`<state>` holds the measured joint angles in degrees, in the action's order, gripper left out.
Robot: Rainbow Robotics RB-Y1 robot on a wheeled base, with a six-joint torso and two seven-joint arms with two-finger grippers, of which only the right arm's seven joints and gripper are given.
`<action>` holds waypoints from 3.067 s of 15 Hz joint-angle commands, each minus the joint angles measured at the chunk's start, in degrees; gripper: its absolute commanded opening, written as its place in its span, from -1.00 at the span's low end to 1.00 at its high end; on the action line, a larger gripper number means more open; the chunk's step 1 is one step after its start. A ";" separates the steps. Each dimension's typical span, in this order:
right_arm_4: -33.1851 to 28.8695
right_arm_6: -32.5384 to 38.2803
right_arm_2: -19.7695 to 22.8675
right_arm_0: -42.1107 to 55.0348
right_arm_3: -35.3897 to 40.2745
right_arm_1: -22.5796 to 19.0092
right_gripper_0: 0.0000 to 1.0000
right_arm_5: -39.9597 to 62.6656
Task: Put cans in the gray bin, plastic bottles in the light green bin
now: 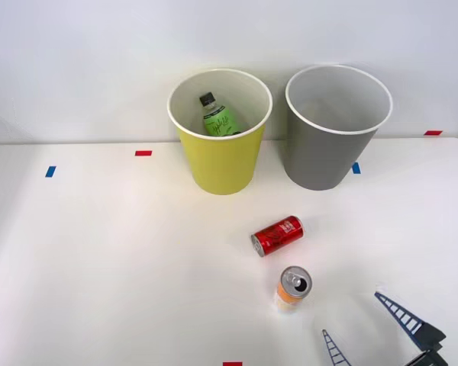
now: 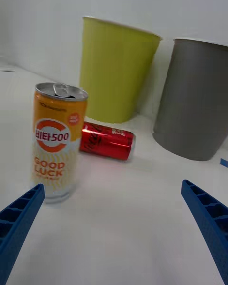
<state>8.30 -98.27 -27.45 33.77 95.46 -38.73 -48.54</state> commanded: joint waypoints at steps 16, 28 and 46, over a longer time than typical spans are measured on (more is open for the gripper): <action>14.55 -6.14 -17.73 -17.60 -5.64 -0.82 1.00 -3.31; 18.51 -8.34 -18.78 -23.22 -5.64 1.29 0.93 2.84; 21.76 -8.08 -6.48 -16.01 18.45 1.81 -1.00 23.49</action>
<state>29.59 -106.65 -35.56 17.37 112.04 -37.55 -26.67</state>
